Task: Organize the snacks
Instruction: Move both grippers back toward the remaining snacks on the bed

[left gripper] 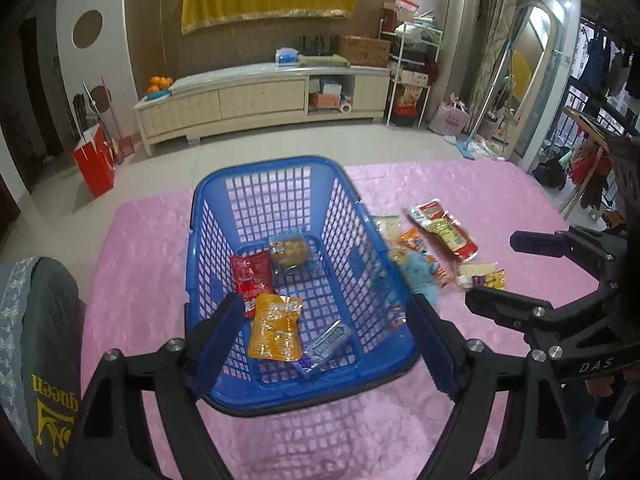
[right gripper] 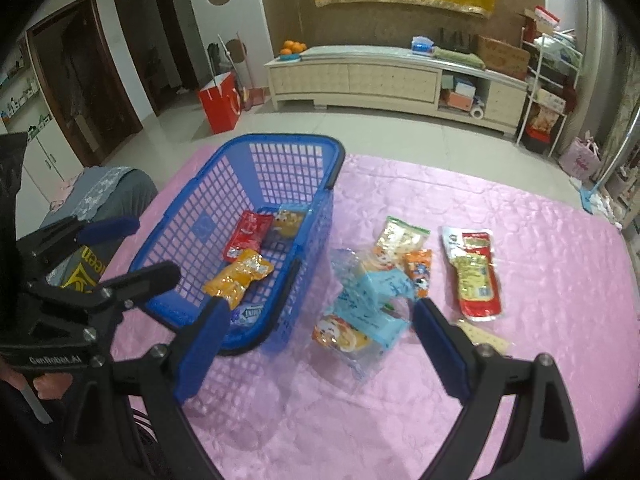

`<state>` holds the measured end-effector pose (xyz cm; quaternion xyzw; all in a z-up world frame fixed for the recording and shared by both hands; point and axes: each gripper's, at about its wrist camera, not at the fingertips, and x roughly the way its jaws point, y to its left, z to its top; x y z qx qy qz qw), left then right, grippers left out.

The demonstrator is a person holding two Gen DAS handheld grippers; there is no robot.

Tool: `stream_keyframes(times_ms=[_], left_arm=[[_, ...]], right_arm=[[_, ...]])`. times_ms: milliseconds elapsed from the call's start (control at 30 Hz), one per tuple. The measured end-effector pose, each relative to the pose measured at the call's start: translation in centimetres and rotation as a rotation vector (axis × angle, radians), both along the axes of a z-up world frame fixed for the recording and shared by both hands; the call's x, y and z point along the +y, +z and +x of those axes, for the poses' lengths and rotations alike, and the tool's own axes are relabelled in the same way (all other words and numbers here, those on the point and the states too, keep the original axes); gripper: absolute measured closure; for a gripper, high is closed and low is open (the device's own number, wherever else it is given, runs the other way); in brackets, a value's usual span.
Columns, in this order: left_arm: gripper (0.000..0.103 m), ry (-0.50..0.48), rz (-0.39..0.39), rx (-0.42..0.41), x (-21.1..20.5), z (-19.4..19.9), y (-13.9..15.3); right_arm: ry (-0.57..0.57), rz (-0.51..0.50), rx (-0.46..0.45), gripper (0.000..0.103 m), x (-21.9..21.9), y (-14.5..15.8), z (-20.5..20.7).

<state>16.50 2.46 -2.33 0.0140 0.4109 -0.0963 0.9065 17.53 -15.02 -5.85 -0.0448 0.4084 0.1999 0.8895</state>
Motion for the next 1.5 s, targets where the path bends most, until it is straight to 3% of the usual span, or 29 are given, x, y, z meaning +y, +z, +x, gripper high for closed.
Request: stream_keyframes(times_ms=[300,633,1067,1500], left_arm=[[0.021,-0.057,0.006,-0.031,-4.7,-2.0,1.6],[0.021,-0.141,0.037,0.005,-11.6,-1.2,0.1],[0.021,-0.197,0.087,0.106,-18.3,1.8,-4.5],[0.021,-0.19,0.144,0.198,-19.4,5.3,-10.3]], right_arm=[[-0.065,-0.002,-0.043,0.009,-4.9,1.9,-2.7],[-0.154,0.008,-0.028,0.009,-11.2,1.1,-3.3],[-0.234,0.017,0.044,0.009,-17.5,-3.2,-2.0],[-0.244,0.012,0.182,0.009,-19.0,-9.6,1.7]])
